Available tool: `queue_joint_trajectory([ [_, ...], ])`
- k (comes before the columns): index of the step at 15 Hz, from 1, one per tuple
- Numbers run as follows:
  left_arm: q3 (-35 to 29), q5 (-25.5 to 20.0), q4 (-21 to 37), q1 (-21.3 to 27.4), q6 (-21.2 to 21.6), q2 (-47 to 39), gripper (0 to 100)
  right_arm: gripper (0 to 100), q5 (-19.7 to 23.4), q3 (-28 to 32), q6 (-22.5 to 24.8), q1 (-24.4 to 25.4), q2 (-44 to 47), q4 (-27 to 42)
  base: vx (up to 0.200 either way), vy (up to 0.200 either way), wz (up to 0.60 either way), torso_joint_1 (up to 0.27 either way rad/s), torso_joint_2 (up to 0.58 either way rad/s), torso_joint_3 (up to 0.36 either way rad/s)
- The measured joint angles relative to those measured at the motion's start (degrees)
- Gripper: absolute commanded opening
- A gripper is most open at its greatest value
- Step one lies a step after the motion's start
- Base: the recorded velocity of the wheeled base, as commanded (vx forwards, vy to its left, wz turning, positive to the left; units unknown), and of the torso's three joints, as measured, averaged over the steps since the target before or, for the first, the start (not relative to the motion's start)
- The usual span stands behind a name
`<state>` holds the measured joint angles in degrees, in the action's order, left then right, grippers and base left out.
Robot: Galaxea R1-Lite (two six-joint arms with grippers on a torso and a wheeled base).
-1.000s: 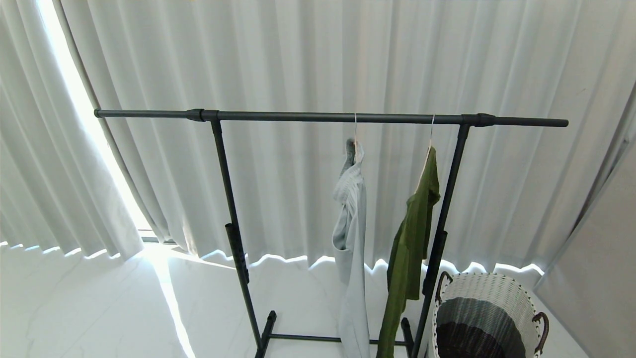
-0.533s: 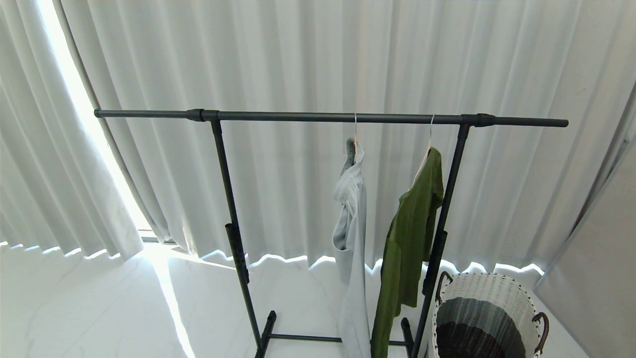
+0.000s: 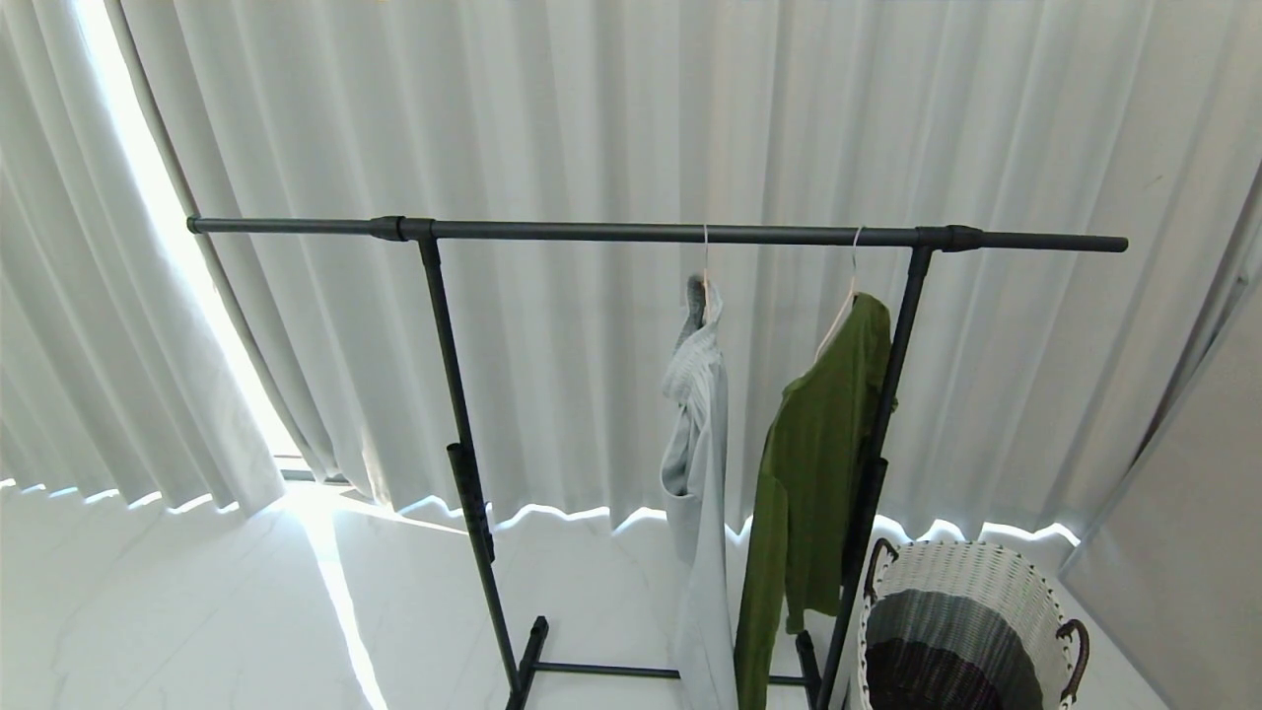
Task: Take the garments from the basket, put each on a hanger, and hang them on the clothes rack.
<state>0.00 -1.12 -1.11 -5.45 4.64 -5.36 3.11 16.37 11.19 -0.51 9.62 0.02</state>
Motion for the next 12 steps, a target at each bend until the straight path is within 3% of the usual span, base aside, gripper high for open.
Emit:
queue_joint_trajectory([
  [7,0.0,0.0,0.0,0.0,0.02,0.0,100,100,-0.54,-1.18,-3.5,2.88,-4.96,1.97,0.0,0.0,0.0,0.0,0.0,0.0],
  [10,0.0,-0.02,0.02,0.0,0.02,0.0,100,100,-0.62,-3.32,-3.62,2.93,-5.3,0.24,0.0,0.0,0.0,0.0,0.0,0.0],
  [12,0.0,0.0,0.02,0.0,0.02,0.0,100,100,-0.66,-8.5,-3.43,2.93,-5.38,-5.71,0.0,0.0,0.0,0.0,0.0,0.0],
])
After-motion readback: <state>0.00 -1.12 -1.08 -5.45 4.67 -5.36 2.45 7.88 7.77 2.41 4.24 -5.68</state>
